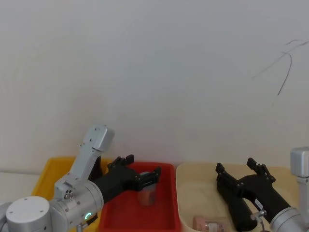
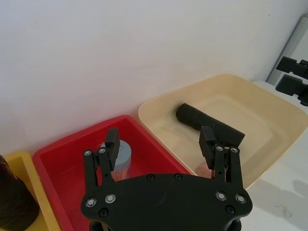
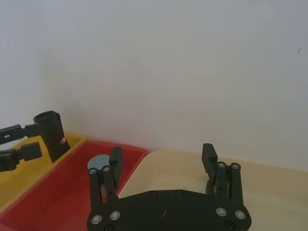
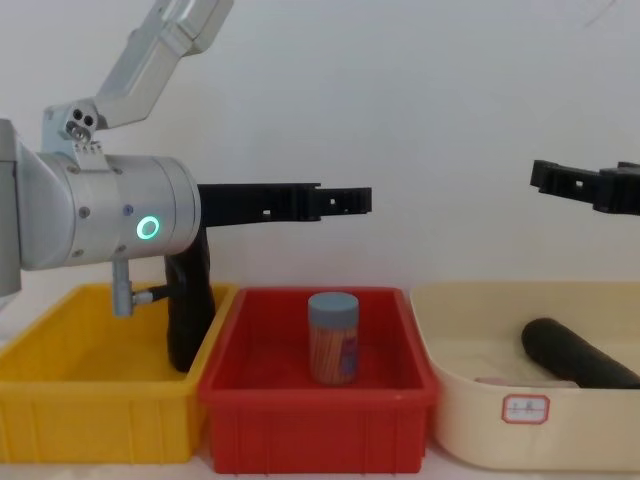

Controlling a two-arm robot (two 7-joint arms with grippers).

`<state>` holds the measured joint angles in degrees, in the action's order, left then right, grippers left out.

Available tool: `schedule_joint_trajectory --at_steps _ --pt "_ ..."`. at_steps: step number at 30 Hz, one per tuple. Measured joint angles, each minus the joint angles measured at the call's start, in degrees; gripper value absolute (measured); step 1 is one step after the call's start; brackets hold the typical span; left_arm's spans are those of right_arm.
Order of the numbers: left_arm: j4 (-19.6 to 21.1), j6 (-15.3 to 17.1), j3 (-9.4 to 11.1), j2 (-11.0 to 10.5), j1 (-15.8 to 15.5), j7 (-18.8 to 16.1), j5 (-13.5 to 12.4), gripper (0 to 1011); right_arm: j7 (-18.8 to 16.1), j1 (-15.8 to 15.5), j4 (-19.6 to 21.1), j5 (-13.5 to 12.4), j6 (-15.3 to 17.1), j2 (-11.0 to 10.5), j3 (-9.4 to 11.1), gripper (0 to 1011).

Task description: Pick up the garbage bag with the one hand and transfer it to the other hand.

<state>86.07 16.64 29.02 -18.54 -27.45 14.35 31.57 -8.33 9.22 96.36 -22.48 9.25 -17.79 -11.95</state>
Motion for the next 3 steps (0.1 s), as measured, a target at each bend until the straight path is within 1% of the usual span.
schedule_joint_trajectory --at_steps 3 --pt "0.0 0.0 0.0 0.0 0.0 0.0 0.0 1000 0.0 -0.1 0.0 0.0 -0.1 0.1 0.0 1001"
